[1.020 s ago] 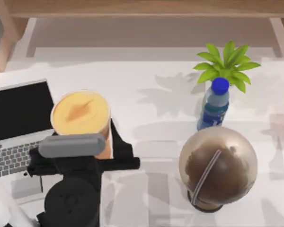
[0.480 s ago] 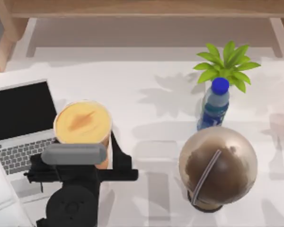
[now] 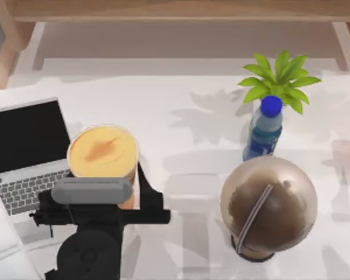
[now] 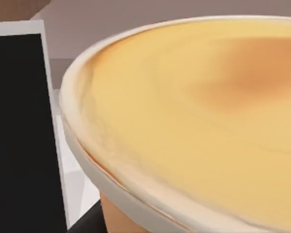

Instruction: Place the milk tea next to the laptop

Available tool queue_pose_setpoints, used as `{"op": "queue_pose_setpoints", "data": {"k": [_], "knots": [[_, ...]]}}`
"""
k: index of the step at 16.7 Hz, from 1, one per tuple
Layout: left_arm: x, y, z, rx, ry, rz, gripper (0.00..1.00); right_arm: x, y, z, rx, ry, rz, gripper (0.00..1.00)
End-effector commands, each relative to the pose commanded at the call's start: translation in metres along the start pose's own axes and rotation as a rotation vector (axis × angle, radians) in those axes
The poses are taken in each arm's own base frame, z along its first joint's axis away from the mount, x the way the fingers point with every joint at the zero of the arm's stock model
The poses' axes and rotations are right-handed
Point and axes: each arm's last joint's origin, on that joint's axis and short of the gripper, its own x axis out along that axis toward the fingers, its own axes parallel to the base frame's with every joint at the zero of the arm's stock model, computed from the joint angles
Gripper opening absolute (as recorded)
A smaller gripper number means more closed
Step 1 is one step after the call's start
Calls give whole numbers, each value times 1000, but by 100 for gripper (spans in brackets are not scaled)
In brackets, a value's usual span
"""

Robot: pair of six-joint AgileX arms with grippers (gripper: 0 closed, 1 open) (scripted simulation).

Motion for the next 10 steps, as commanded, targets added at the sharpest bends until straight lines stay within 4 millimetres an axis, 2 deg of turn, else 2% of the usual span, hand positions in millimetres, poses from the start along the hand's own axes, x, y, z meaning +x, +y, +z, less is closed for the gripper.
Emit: {"op": "queue_pose_setpoints", "data": {"k": [4,10], "knots": [[0,0,0,0,0,0,98,0,0,0,0,0,0,100],[0,0,0,0,0,0,100,0,0,0,0,0,0,100]]}}
